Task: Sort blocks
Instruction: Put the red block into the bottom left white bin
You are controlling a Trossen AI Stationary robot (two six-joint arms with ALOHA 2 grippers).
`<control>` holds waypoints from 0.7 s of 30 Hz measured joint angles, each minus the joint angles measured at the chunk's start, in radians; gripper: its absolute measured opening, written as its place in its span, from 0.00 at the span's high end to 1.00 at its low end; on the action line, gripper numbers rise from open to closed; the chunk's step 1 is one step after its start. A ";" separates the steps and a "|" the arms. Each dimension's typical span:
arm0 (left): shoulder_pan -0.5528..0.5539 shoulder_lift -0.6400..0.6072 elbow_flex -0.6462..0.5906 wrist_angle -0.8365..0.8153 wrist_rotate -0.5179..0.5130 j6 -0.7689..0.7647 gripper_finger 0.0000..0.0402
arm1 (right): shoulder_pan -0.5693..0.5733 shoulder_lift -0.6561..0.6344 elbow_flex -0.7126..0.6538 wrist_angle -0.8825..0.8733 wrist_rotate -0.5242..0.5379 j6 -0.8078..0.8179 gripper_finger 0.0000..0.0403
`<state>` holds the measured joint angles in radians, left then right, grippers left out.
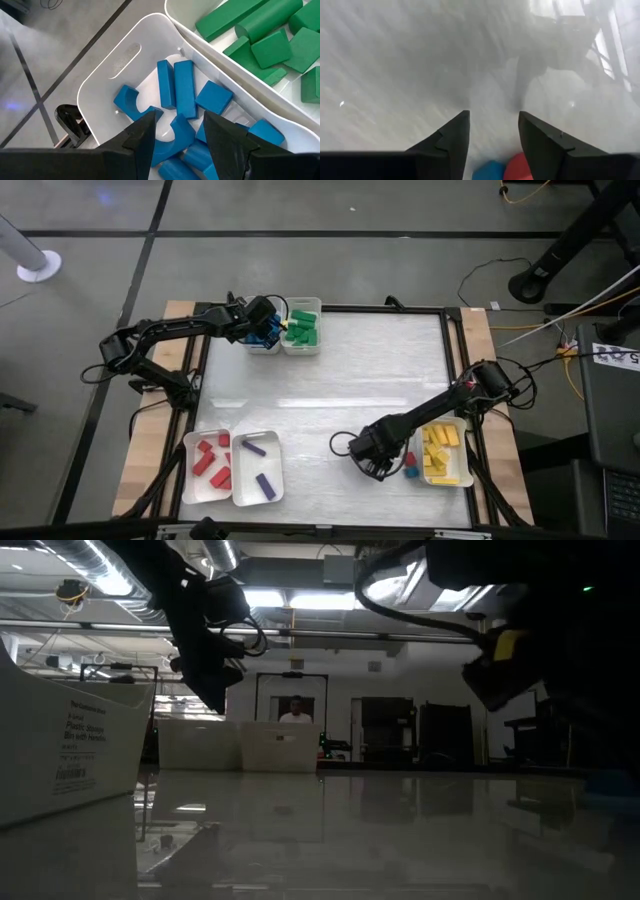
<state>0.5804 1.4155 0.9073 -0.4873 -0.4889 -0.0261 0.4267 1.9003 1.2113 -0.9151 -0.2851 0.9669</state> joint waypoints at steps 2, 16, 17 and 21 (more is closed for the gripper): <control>0.000 0.000 0.000 0.000 0.000 0.000 0.61 | 0.000 0.000 0.003 -0.003 0.008 0.028 0.58; 0.000 0.000 0.000 0.000 0.000 0.000 0.61 | 0.035 0.000 -0.001 -0.189 0.083 0.299 0.58; 0.000 0.000 0.000 0.000 0.000 0.000 0.61 | 0.042 0.000 -0.001 -0.189 0.082 0.312 0.58; 0.000 0.000 0.000 0.000 0.000 0.000 0.61 | 0.066 0.000 -0.001 -0.189 0.077 0.371 0.58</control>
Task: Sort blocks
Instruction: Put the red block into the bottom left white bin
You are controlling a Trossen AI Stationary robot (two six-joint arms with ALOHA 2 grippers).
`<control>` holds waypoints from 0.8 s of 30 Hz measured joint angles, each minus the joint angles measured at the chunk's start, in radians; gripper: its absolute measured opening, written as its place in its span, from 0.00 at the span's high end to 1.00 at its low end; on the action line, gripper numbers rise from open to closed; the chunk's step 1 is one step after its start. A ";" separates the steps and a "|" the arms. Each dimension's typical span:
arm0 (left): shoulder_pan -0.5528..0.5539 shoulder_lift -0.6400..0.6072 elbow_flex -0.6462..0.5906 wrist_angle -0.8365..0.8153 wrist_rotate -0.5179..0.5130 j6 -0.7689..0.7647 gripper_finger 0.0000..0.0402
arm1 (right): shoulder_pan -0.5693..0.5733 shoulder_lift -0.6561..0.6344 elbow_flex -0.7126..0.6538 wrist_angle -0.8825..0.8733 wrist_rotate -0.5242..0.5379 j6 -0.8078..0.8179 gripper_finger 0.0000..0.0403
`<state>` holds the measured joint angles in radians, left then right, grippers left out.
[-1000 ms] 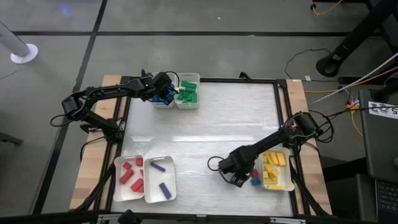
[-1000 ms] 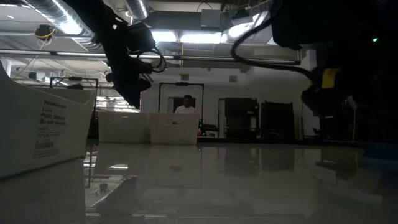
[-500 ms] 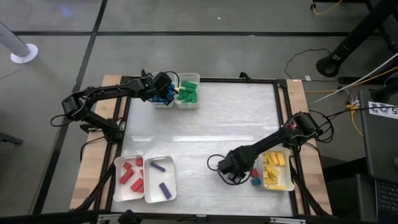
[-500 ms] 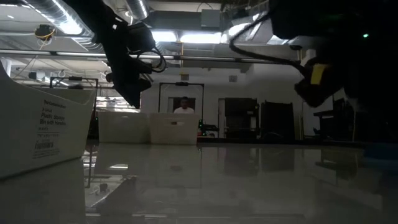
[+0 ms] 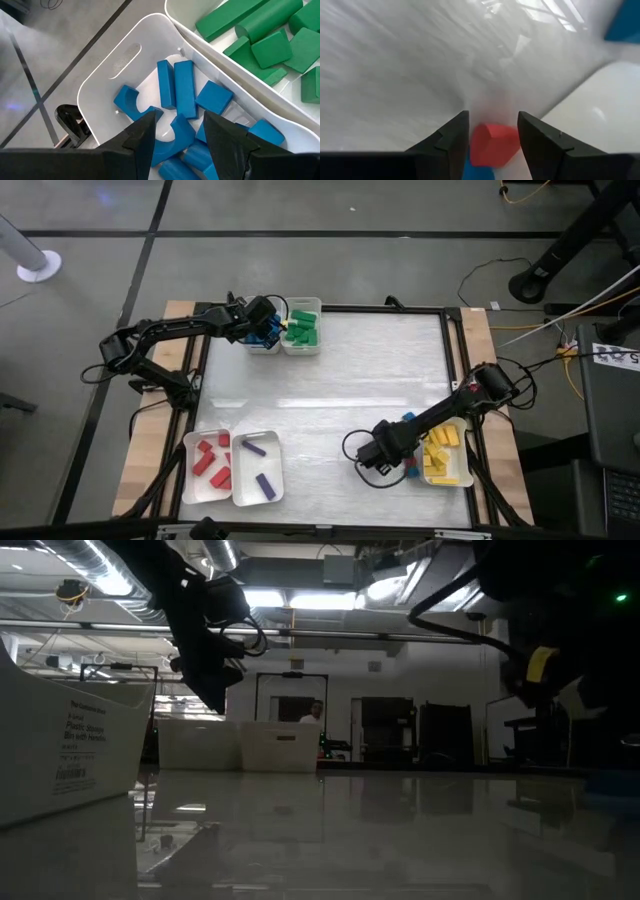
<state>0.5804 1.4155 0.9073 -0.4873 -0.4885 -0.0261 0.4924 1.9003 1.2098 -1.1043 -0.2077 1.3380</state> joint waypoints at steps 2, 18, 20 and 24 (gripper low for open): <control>0.000 0.000 0.000 0.000 0.000 0.000 0.61 | 0.014 0.000 0.000 -0.006 -0.002 0.029 0.58; 0.000 0.000 0.000 0.000 0.000 0.000 0.61 | 0.099 0.000 0.000 -0.022 -0.006 0.254 0.58; 0.000 0.000 0.000 0.000 0.000 0.000 0.61 | 0.105 -0.001 -0.001 0.007 -0.006 0.256 0.58; 0.000 0.000 0.000 0.000 0.000 0.000 0.61 | 0.106 -0.001 -0.001 0.100 -0.003 0.256 0.58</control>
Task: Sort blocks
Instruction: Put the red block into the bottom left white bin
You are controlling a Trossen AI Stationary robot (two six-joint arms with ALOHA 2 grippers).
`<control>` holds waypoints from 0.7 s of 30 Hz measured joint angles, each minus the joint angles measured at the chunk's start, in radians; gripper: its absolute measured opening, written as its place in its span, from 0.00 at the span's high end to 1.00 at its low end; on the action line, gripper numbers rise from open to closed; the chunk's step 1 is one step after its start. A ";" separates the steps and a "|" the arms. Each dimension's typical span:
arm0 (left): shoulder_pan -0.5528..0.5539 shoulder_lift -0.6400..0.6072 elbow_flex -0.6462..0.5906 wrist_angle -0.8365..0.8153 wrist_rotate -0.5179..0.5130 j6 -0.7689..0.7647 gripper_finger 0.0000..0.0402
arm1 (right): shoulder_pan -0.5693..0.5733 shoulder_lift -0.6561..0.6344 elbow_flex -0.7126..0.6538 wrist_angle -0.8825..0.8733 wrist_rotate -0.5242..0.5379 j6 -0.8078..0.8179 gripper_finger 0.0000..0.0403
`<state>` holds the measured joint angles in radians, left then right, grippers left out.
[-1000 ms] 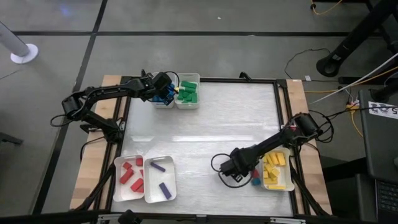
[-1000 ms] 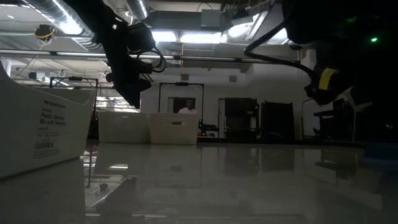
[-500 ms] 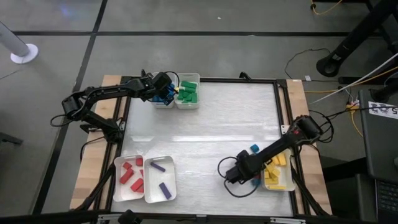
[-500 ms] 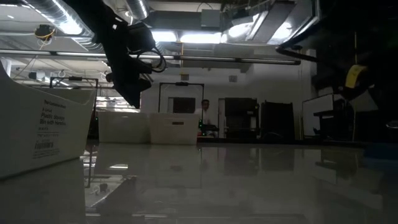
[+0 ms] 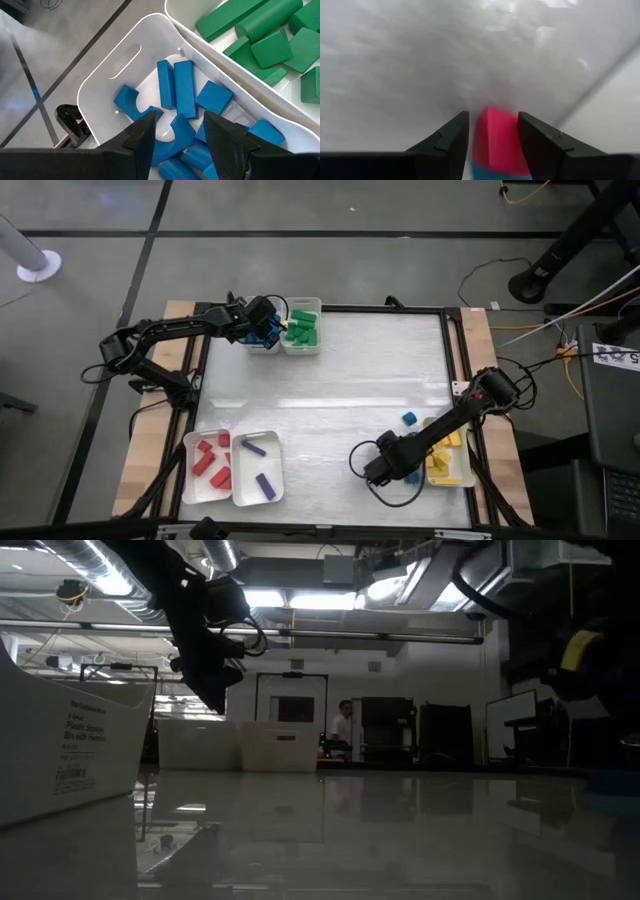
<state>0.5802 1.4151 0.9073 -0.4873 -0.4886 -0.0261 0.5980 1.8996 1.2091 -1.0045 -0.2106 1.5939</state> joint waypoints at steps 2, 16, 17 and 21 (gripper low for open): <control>0.000 0.000 0.000 0.000 0.000 0.000 0.61 | 0.000 0.000 0.000 0.050 0.019 -0.002 0.58; 0.000 0.000 0.000 0.000 0.000 0.000 0.61 | -0.002 -0.001 0.001 0.088 0.043 -0.092 0.58; 0.000 0.000 0.000 0.000 0.000 0.000 0.61 | -0.002 -0.001 0.001 0.088 0.043 -0.103 0.58; 0.000 0.000 0.000 0.000 0.000 0.000 0.61 | -0.002 -0.001 0.001 0.087 0.043 -0.109 0.58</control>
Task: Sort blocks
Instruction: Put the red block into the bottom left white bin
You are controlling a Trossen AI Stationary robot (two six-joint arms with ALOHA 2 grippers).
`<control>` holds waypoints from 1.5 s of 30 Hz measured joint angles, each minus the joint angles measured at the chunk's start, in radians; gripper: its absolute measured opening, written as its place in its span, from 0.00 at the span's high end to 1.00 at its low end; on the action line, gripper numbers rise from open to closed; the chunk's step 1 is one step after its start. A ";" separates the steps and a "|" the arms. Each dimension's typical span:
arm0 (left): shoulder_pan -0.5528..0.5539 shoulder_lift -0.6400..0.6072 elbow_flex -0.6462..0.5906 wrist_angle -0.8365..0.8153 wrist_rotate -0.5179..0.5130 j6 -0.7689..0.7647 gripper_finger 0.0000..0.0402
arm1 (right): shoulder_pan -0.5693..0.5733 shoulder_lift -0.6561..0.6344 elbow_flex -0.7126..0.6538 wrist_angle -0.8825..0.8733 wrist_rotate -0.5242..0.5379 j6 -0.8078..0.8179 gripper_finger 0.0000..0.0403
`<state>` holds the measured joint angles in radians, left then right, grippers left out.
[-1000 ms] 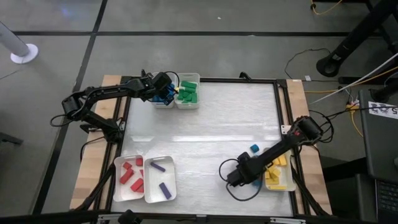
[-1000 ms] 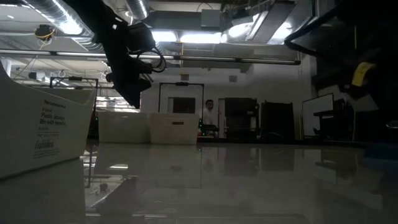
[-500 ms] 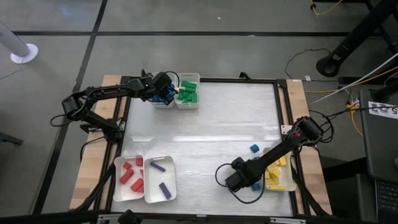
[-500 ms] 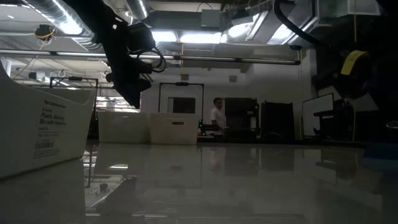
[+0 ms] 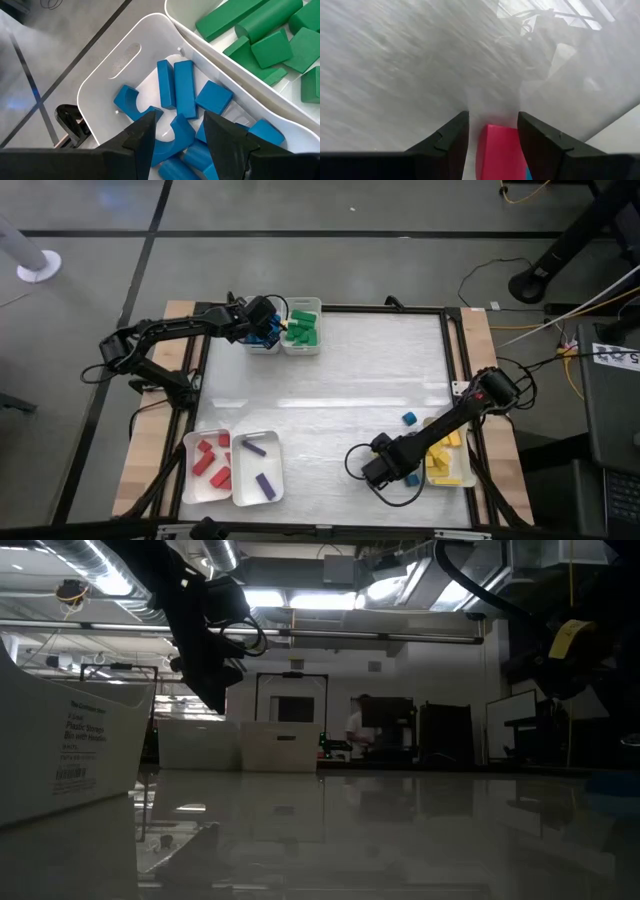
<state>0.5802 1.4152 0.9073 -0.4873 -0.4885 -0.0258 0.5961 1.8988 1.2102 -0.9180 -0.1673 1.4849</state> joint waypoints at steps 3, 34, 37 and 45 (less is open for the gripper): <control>0.000 0.000 0.000 0.000 0.000 0.000 0.61 | 0.000 0.000 0.001 -0.013 0.000 0.000 0.58; 0.000 0.000 0.000 -0.003 0.016 0.000 0.61 | 0.127 0.000 0.161 -0.251 0.134 0.272 0.58; 0.000 0.000 0.000 -0.004 0.028 0.000 0.61 | 0.126 0.000 0.161 -0.251 0.147 0.288 0.58; 0.000 0.000 0.000 -0.003 0.034 0.000 0.61 | 0.126 0.000 0.161 -0.251 0.150 0.317 0.58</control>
<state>0.5804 1.4151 0.9073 -0.4908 -0.4544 -0.0261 0.7223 1.8988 1.3712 -1.1690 -0.0174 1.8016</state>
